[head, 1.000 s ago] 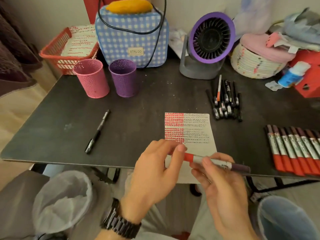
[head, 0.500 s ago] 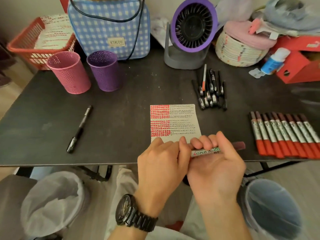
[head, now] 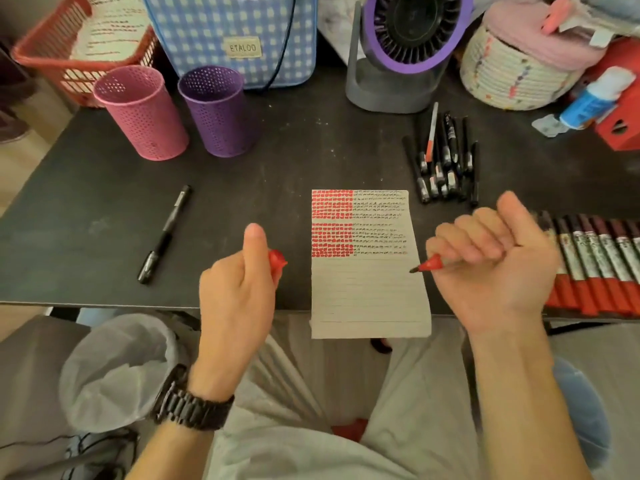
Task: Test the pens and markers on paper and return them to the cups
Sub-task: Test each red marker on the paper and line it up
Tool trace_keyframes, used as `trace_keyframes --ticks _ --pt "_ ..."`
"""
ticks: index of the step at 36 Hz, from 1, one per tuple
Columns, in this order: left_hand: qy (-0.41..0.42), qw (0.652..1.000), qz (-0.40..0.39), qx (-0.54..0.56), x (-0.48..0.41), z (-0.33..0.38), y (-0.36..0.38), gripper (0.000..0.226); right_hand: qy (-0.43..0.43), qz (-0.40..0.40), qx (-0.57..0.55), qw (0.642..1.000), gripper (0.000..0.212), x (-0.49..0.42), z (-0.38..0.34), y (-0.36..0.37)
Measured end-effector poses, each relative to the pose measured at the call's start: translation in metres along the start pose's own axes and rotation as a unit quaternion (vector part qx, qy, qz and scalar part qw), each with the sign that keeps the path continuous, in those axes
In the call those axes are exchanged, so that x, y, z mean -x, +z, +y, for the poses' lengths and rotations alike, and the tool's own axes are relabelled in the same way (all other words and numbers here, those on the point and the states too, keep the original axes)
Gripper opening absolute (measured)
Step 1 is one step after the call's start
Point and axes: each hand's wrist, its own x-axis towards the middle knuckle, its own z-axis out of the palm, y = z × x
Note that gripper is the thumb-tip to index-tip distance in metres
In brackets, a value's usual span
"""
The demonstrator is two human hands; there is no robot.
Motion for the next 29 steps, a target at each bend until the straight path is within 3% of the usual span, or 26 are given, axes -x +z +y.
trace_keyframes --ticks 4,9,13,16,25,29 --pt "0.074 0.997 -0.036 -0.016 -0.016 -0.003 0.005 0.062 0.039 0.004 0.118 0.992 0.053 -0.008 0.012 -0.006" --pt "0.135 0.979 -0.127 -0.081 -0.036 -0.02 0.02 0.023 0.049 0.014 0.276 0.96 0.077 -0.012 0.014 -0.007" --pt "0.158 0.97 -0.153 -0.107 -0.043 -0.03 0.028 0.012 0.014 0.029 0.356 0.934 0.05 -0.014 0.024 0.0" --pt "0.156 0.96 -0.158 -0.169 -0.042 -0.037 0.031 0.027 -0.035 0.034 0.437 0.898 0.032 -0.018 0.034 0.001" --pt "0.158 0.957 -0.141 -0.199 -0.04 -0.035 0.031 0.027 -0.158 0.061 0.572 0.802 0.033 -0.04 0.058 -0.009" --pt "0.149 0.958 -0.14 -0.2 -0.041 -0.036 0.032 0.024 -0.173 0.067 0.582 0.792 0.024 -0.04 0.063 -0.012"
